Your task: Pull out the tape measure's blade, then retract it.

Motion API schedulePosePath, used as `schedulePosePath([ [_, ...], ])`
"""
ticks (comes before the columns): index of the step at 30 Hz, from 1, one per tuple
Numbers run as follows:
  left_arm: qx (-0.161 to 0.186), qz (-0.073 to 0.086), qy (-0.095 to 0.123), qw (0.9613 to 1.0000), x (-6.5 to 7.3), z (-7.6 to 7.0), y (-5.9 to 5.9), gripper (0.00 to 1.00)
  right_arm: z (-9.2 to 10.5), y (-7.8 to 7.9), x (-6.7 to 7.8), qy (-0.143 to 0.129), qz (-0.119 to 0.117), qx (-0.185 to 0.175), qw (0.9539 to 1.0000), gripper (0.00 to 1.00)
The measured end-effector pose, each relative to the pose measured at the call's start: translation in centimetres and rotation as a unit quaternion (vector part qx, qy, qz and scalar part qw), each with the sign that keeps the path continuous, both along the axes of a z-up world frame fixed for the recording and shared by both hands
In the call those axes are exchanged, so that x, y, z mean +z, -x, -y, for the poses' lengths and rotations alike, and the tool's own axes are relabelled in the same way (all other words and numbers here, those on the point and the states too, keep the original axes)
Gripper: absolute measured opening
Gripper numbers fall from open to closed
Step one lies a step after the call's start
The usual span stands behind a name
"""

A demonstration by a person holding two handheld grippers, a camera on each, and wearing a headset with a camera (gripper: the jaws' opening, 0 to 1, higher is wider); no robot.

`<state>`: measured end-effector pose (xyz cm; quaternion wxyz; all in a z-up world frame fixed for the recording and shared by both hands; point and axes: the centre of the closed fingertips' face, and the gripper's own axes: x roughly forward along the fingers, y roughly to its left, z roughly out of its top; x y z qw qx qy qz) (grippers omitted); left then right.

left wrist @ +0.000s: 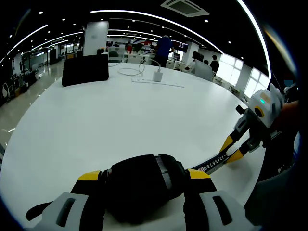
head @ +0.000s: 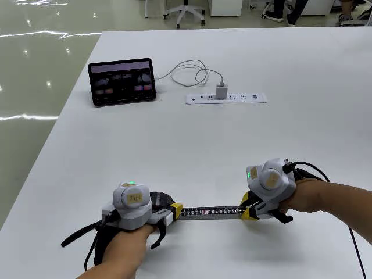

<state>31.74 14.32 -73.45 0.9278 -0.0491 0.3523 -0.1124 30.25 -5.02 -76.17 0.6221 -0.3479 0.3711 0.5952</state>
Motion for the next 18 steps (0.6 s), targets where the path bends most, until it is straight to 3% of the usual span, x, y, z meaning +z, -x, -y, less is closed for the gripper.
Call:
schedulePosePath([
  [18,0.000,-0.001,0.001,1.0000,0.0,0.0,0.0,0.63,-1.4,-0.1,-0.1,-0.009,0.004,0.000,1.0000,0.11],
])
